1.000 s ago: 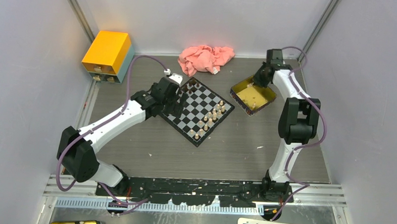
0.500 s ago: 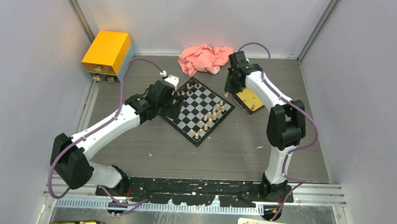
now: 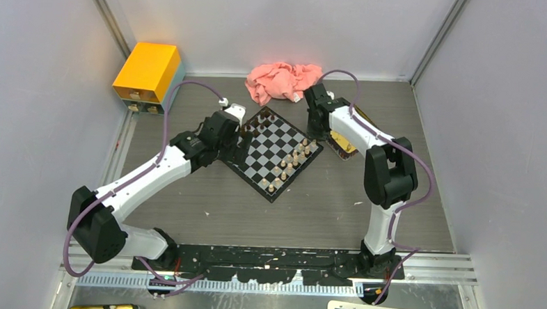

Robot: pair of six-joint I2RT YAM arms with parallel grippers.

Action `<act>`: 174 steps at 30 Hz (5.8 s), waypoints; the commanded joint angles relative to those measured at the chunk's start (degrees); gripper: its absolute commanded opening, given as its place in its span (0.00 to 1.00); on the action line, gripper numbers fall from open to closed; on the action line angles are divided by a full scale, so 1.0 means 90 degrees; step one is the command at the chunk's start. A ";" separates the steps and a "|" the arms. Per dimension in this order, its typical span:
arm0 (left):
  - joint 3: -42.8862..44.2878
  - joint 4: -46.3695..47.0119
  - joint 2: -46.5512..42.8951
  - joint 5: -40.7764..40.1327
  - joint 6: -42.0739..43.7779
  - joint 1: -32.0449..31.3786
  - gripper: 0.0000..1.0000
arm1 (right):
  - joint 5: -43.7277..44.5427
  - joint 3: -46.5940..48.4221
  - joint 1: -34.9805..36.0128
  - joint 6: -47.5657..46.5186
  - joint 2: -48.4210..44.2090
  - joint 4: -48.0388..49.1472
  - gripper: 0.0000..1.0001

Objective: Set up the chess pieces on the board
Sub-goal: Place the chess piece on the chessboard, then pick up the chess piece from the storage box.

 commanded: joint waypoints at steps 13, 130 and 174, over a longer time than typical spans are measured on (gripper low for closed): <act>0.0048 0.0173 -0.0107 0.0005 -0.0064 0.0012 1.00 | 0.0088 -0.0171 -0.0060 -0.0009 -0.0175 0.0622 0.01; 0.0008 0.0116 -0.0073 0.0098 -0.0200 0.0011 1.00 | 0.0089 -0.0817 -0.2115 0.0767 -0.0025 0.0902 0.41; -0.0011 0.0052 -0.0171 0.0104 -0.0269 0.0009 1.00 | -0.0011 -0.0675 -0.2160 0.0743 -0.0314 0.0780 0.01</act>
